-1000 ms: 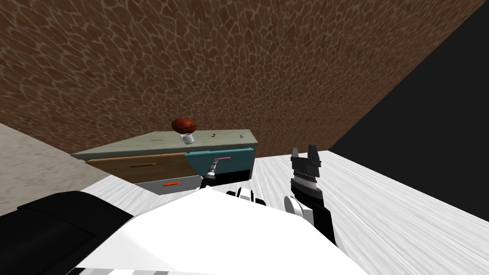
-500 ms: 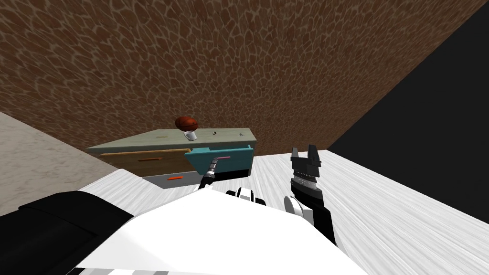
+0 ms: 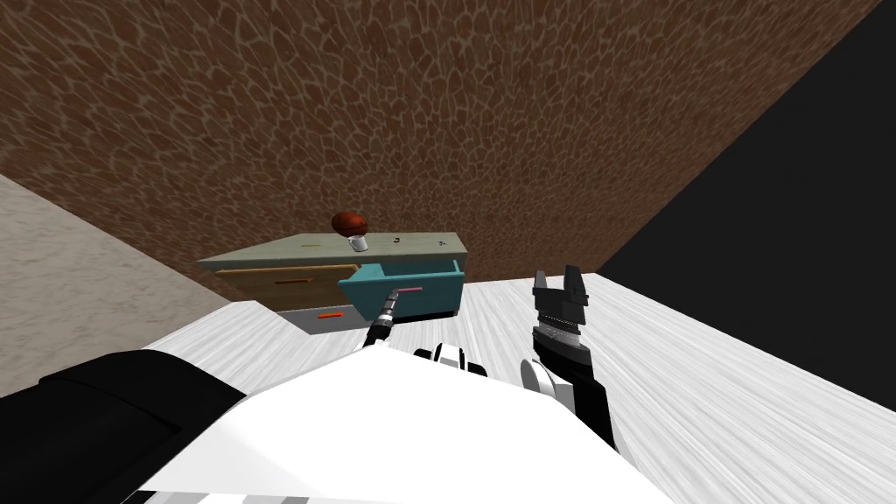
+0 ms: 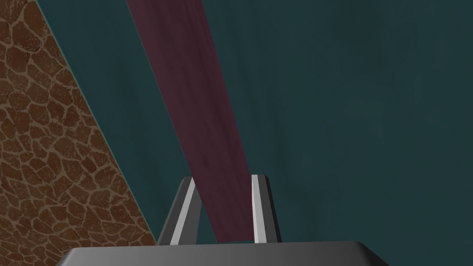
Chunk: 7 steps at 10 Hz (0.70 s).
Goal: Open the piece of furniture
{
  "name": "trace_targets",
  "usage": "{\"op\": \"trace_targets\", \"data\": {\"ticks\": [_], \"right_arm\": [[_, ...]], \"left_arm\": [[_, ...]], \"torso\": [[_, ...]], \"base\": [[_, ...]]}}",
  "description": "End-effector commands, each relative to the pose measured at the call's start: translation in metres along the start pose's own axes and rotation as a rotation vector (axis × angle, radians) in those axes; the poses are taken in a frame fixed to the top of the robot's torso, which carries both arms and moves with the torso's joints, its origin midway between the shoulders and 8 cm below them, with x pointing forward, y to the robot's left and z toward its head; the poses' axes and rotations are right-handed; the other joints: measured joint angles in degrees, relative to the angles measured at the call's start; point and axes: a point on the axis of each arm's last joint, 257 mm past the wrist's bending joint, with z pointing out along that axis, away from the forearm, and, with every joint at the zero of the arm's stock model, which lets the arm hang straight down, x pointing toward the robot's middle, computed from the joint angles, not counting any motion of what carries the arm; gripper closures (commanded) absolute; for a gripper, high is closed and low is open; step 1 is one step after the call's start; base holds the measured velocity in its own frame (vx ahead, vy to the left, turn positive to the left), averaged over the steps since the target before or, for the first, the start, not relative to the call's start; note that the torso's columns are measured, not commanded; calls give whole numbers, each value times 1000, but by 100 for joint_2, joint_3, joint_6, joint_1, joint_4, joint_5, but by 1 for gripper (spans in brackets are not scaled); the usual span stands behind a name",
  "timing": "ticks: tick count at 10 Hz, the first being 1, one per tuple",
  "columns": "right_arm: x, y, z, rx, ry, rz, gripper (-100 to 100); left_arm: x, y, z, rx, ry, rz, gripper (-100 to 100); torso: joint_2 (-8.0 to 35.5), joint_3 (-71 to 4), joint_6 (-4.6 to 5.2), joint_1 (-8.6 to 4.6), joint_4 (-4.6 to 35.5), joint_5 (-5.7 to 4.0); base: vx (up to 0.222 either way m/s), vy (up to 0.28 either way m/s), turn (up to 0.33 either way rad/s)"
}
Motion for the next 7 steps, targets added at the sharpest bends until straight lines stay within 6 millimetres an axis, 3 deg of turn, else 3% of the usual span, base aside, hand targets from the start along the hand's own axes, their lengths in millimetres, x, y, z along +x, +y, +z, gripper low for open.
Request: {"op": "trace_targets", "data": {"ticks": [1,2,7], "right_arm": [[0,0,0,0,0,0,0],[0,0,0,0,0,0,0],[0,0,0,0,0,0,0]], "left_arm": [[-1,1,-1,-3,2,0,100],[-5,-5,6,-10,2,0,-100],[-17,-29,25,-10,1,2,-100]], "torso": [[-4,-4,-2,12,0,-1],[-37,-23,7,22,5,-5],[-16,-11,19,-5,3,-1]], "base": [[-99,-37,-4],[-49,-29,-11],[-24,-21,-4]]}}
